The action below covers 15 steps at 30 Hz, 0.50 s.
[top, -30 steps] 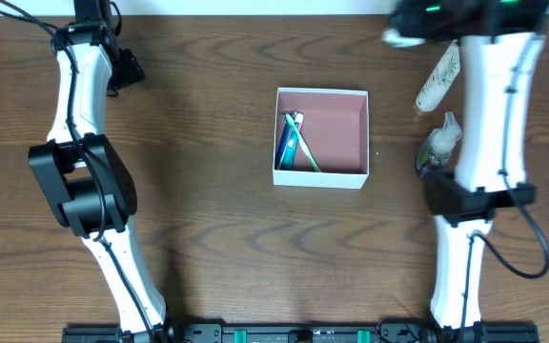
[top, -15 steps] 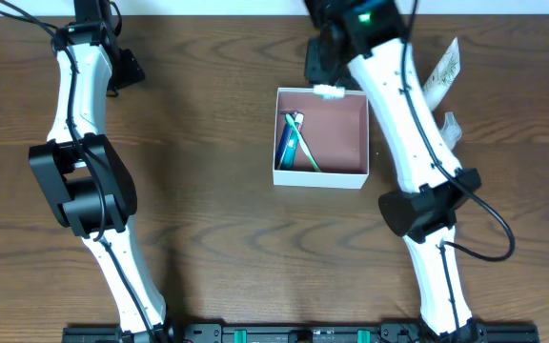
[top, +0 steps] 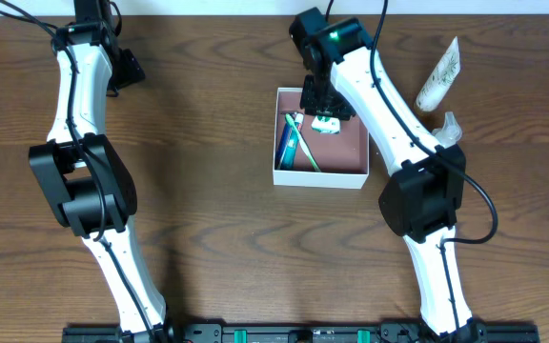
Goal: Pack container
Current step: 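Carry the green soap box into the white box with the right gripper, then release the soap box and lift the right gripper back right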
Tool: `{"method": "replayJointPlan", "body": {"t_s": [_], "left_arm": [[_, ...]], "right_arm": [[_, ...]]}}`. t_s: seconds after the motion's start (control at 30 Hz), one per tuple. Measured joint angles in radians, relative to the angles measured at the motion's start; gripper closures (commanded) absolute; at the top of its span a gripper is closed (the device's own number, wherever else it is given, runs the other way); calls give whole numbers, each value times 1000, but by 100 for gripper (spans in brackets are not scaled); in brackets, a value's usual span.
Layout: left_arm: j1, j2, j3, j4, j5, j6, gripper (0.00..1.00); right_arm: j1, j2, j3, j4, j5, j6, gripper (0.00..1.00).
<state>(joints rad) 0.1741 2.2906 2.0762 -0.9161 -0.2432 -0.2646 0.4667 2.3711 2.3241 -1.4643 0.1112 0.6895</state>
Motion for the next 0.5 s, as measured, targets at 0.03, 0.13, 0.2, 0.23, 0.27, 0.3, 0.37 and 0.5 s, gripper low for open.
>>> {"method": "replayJointPlan", "body": {"t_s": [0.03, 0.13, 0.2, 0.23, 0.27, 0.3, 0.37, 0.5], "left_arm": [[0, 0, 0, 0, 0, 0, 2], [0, 0, 0, 0, 0, 0, 2], [0, 0, 0, 0, 0, 0, 2], [0, 0, 0, 0, 0, 0, 2], [0, 0, 0, 0, 0, 0, 2], [0, 0, 0, 0, 0, 0, 2], [0, 0, 0, 0, 0, 0, 2], [0, 0, 0, 0, 0, 0, 2]], "right_arm": [[0, 0, -12, 3, -5, -2, 74], [0, 0, -54, 27, -26, -20, 70], [0, 0, -78, 47, -39, -32, 67], [0, 0, -92, 59, -48, -43, 66], [0, 0, -107, 76, -58, -55, 65], [0, 0, -122, 94, -68, -69, 65], [0, 0, -146, 117, -77, -89, 64], [0, 0, -200, 163, -89, -129, 63]]}}
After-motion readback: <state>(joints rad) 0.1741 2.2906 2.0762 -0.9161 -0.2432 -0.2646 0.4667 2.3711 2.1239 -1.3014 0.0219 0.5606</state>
